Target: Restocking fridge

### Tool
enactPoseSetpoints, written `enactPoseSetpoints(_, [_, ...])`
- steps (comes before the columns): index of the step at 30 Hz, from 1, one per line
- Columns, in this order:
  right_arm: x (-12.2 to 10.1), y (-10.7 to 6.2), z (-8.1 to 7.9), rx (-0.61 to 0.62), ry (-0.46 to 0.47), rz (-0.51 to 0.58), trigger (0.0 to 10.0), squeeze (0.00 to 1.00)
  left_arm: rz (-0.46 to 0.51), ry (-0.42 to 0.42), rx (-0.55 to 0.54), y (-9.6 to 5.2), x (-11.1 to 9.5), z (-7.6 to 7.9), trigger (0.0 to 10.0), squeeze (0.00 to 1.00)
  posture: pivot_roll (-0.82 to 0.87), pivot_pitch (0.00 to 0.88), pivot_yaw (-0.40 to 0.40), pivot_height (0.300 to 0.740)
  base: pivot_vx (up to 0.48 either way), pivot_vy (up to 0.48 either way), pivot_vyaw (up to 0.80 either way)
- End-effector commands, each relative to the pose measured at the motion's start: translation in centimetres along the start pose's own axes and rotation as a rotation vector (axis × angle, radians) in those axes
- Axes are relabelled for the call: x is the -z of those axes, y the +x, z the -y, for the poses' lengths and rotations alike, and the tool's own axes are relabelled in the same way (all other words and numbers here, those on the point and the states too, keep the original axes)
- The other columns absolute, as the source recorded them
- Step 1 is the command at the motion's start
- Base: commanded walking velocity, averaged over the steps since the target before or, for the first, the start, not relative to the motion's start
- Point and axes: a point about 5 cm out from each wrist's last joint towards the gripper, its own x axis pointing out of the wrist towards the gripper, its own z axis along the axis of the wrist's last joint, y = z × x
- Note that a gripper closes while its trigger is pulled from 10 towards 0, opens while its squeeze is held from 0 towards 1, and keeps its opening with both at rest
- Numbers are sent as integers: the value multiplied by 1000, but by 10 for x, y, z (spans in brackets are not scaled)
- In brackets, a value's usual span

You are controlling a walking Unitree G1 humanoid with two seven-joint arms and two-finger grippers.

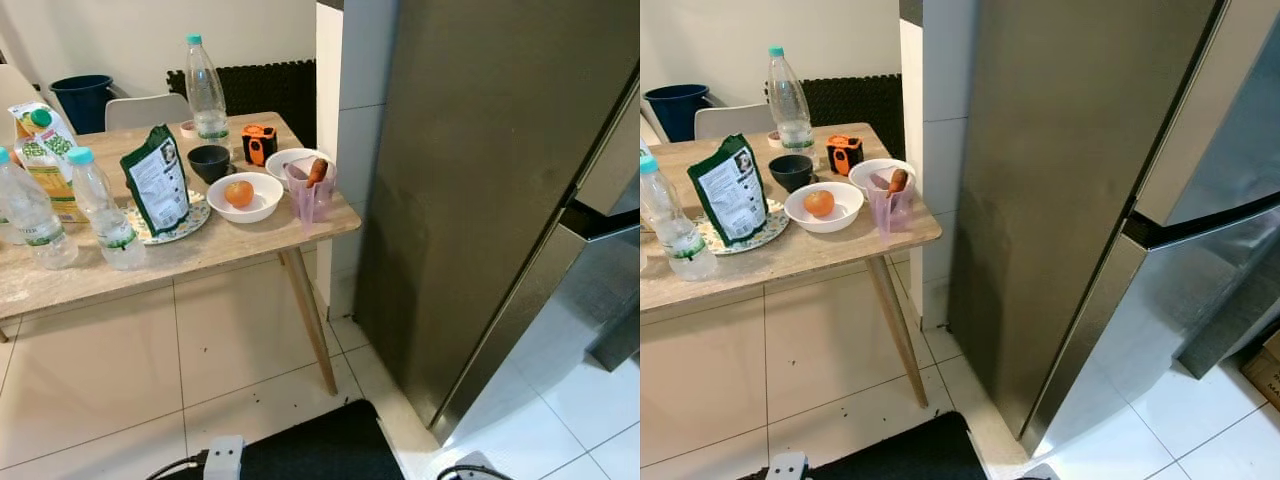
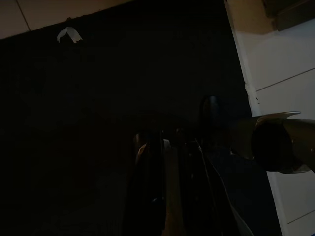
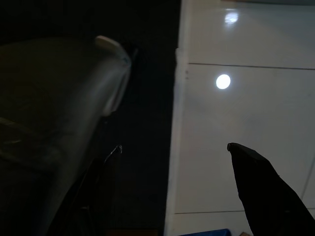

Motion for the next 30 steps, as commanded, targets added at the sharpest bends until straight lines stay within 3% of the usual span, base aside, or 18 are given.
enactPoseSetpoints(1, [0,0,0,7,-9,2,10000,0,-10,14,-4,-1,1,-3,10000,0,-8,0,-33,740,0,0,0])
enactPoseSetpoints(30, [-2,0,-1,7,-11,8,10000,0,-32,39,4,-1,3,-1,10000,0,-10,0,-31,740,0,0,0])
